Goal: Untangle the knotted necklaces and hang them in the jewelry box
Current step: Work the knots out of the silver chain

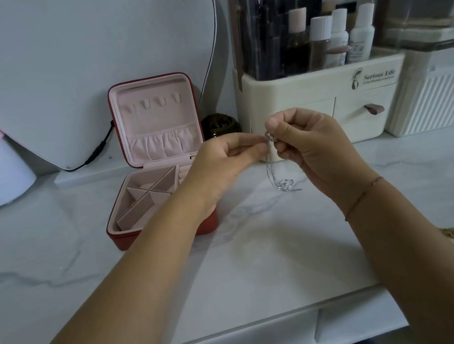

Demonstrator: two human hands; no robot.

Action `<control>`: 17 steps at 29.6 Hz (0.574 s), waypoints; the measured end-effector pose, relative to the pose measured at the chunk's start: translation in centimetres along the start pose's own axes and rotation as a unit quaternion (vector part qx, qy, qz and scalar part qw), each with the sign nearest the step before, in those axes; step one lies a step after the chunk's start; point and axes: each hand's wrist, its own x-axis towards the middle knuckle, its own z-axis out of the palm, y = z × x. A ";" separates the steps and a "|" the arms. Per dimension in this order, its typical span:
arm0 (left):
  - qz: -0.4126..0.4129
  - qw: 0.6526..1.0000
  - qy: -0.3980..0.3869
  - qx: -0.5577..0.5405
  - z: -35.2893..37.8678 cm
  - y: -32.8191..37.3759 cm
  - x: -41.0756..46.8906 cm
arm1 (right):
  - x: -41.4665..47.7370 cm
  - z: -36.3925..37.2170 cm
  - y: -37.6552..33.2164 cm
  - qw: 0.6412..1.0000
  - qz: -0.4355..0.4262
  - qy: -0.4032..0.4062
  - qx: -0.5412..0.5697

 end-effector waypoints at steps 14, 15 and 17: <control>-0.009 0.997 0.040 -0.058 -0.1 0.3 0.2 | 0.1 -0.1 0.3 0.997 0.052 -0.028 0.041; -0.023 0.997 0.031 -0.073 -0.1 0.3 0.1 | 0.2 -0.1 0.3 0.997 0.052 -0.028 0.038; -0.031 0.996 0.020 -0.083 -0.1 0.2 0.2 | 0.2 -0.1 0.4 0.997 0.060 -0.037 0.029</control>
